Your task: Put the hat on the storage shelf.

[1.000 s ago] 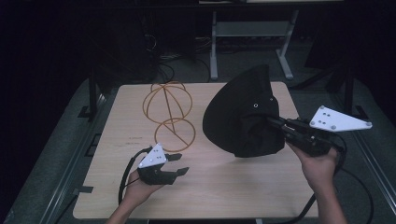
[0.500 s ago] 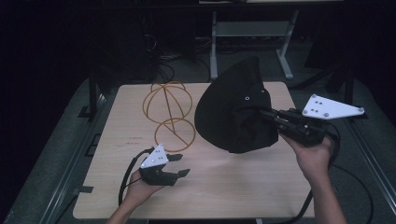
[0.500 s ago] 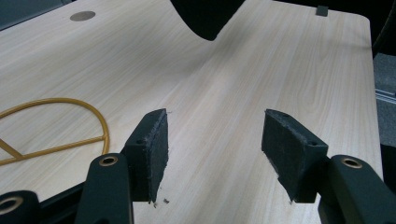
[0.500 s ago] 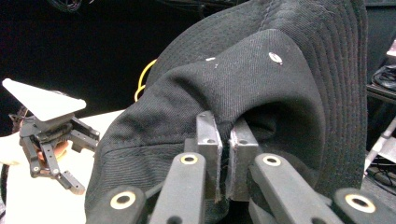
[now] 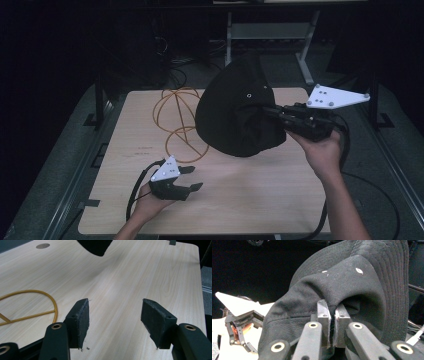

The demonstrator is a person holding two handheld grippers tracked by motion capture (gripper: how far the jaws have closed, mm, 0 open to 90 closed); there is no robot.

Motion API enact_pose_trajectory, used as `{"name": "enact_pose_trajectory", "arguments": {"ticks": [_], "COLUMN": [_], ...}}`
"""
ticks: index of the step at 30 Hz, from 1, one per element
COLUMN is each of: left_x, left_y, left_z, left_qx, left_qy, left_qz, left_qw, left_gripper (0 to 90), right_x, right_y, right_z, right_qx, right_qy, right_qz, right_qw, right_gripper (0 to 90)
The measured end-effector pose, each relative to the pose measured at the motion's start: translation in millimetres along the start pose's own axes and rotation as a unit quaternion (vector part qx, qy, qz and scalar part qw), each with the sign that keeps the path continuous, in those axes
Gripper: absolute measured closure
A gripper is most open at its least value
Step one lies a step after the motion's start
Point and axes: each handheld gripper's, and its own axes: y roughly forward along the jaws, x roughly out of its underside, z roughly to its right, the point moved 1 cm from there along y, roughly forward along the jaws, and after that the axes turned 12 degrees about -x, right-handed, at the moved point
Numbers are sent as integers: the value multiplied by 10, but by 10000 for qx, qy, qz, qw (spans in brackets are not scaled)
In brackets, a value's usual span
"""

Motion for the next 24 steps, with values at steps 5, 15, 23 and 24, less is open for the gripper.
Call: {"name": "enact_pose_trajectory", "arguments": {"ticks": [5,15,23,24], "left_x": [-3,3,7,7], "left_y": [4,6,-2,-1], "left_z": [2,21,6,7], "left_qx": [0,4,2,0], "left_qy": [6,21,52,42], "left_qz": [3,33,24,31], "left_qw": [10000,10000,10000,10000], "left_gripper": [388,377,376,376], "right_x": [-65,-246,-363,-391], "right_y": [77,241,366,401], "right_z": [28,69,105,113], "right_qx": [-77,-278,-369,-427], "right_qy": [-1,-1,-1,-13], "right_qz": [-47,-114,-162,-136], "right_qw": [10000,9995,9992,9990], "right_gripper": [857,857,857,857]}}
